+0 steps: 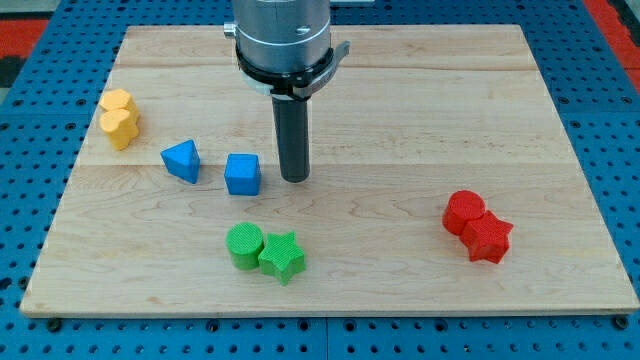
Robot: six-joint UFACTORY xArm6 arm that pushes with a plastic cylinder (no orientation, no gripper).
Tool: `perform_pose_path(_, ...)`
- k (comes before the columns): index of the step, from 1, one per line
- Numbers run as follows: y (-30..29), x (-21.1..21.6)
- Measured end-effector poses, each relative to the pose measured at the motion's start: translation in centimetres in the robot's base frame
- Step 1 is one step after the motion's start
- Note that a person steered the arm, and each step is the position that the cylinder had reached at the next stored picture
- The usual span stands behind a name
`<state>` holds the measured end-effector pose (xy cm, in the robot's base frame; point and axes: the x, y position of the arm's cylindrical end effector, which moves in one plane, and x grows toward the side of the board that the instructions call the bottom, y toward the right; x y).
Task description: Keep blue blocks in between yellow blocks and green blocks
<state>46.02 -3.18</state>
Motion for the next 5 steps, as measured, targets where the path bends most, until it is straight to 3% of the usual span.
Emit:
perform_pose_path(2, -0.9, 0.0)
perform_pose_path(4, -9.9, 0.1)
perform_pose_path(5, -11.3, -0.2)
